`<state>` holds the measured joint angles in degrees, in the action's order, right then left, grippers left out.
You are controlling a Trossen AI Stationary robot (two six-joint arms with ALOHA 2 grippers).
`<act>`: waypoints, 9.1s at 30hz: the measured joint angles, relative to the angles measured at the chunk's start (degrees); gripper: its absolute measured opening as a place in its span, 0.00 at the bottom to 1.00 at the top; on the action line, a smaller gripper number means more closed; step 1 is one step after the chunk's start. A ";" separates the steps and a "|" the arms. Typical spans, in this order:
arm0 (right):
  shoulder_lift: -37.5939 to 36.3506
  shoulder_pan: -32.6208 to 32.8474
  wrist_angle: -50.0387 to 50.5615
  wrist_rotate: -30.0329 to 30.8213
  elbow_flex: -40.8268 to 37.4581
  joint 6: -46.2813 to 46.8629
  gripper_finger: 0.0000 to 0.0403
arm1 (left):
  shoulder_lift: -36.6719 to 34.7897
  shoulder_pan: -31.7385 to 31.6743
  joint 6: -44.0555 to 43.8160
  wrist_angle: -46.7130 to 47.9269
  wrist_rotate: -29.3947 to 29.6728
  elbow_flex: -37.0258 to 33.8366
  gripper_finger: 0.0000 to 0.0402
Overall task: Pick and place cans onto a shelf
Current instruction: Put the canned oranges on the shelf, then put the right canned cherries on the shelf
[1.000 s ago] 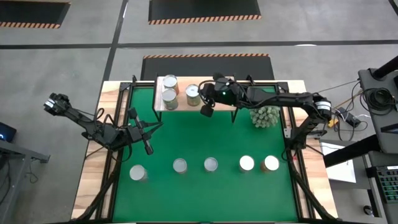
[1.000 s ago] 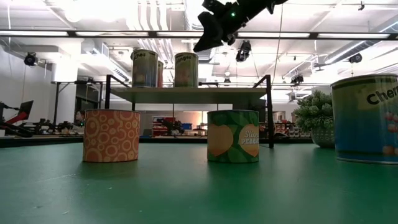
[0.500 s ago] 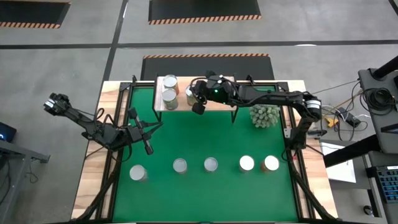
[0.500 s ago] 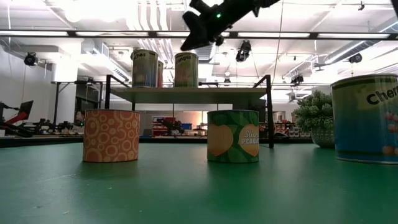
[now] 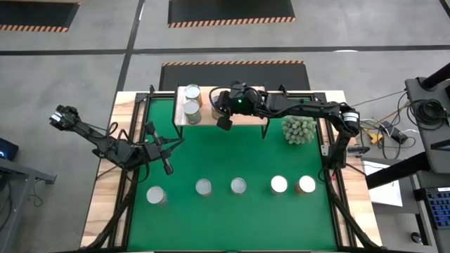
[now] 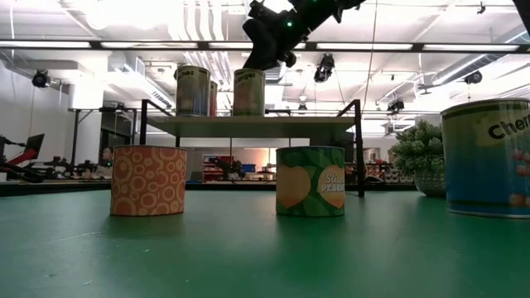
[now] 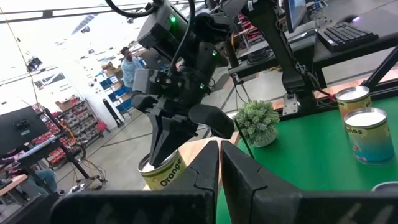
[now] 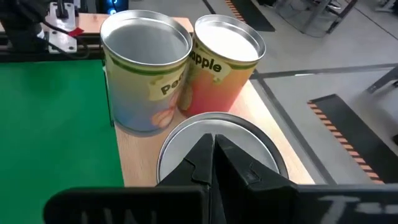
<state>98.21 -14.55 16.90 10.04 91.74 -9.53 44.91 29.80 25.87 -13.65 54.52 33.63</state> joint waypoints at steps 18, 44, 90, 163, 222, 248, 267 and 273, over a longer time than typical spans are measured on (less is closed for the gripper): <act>-0.04 -0.14 -0.84 0.25 1.53 -2.52 0.02 | 0.00 -0.02 0.00 0.00 0.00 -0.02 0.00; 4.50 -2.22 13.56 -2.99 10.49 10.42 0.02 | 0.02 -0.01 0.00 0.00 -0.01 0.00 0.00; 3.32 0.38 11.64 -2.07 10.16 8.55 0.02 | 0.00 0.00 0.00 0.00 -0.02 -0.01 0.00; -24.52 47.31 52.66 11.78 -20.98 59.10 0.61 | 0.00 -0.02 -0.87 -0.40 0.00 -0.02 0.00; -17.42 47.64 43.13 3.00 -24.65 59.86 0.91 | 0.01 -0.02 -0.90 -0.42 0.00 0.00 0.00; -16.57 47.54 34.56 3.06 -30.69 61.70 0.87 | 0.00 0.00 -0.83 -0.49 0.00 0.22 0.00; -17.04 44.58 39.35 4.58 -15.91 62.46 0.77 | 0.01 0.00 -4.78 -0.44 0.00 0.22 0.00; -16.79 37.27 42.81 8.81 -3.85 56.41 0.77 | 0.02 0.00 -5.25 -0.44 0.00 0.22 0.00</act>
<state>81.43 22.72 59.71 18.85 87.89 46.88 44.92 29.80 20.62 -14.09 54.52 33.85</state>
